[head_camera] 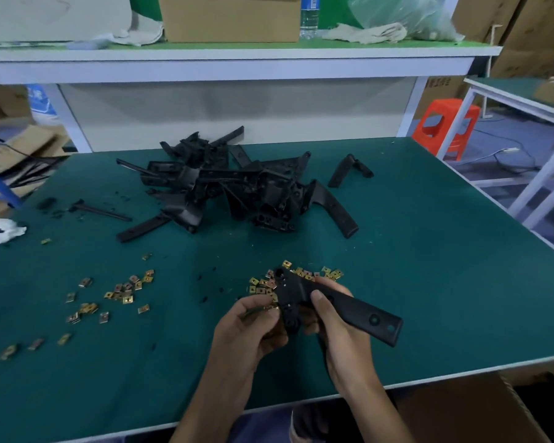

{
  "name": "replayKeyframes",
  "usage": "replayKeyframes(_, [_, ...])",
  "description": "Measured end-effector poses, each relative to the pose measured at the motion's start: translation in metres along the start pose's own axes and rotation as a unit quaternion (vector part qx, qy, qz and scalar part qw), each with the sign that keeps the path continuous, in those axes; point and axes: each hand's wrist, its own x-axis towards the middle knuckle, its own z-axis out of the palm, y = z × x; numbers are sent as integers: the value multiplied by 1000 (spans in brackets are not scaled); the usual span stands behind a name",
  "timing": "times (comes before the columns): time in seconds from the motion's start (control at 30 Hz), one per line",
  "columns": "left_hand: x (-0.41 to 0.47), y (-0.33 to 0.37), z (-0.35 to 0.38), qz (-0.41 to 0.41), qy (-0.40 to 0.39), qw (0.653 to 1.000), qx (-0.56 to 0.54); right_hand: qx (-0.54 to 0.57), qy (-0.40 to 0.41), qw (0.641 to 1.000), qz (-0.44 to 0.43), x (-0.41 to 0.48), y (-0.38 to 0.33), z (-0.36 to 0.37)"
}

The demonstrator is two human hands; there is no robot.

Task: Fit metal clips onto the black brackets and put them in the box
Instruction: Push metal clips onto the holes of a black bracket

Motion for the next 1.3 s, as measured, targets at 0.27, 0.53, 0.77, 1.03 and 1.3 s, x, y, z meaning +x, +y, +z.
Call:
replayKeyframes(0.27, [5,-4,-4,-25,-21,999,-26,3,-11,1000,-9,1,1,0])
replayKeyframes(0.53, [9,-2,-8,-60,-50,996,-35,-11,-28,999,-18,-1,-1,-1])
replayKeyframes(0.77, [16,7,-18,-93,-133,986,40,-40,-37,997,-46,-2,0,0])
replayKeyframes(1.03, [63,27,3,62,-101,945,305,57,37,998,5,1,-6,3])
replayKeyframes(1.3, [140,7,25,182,-12,687,703,80,25,996,17,-1,-13,3])
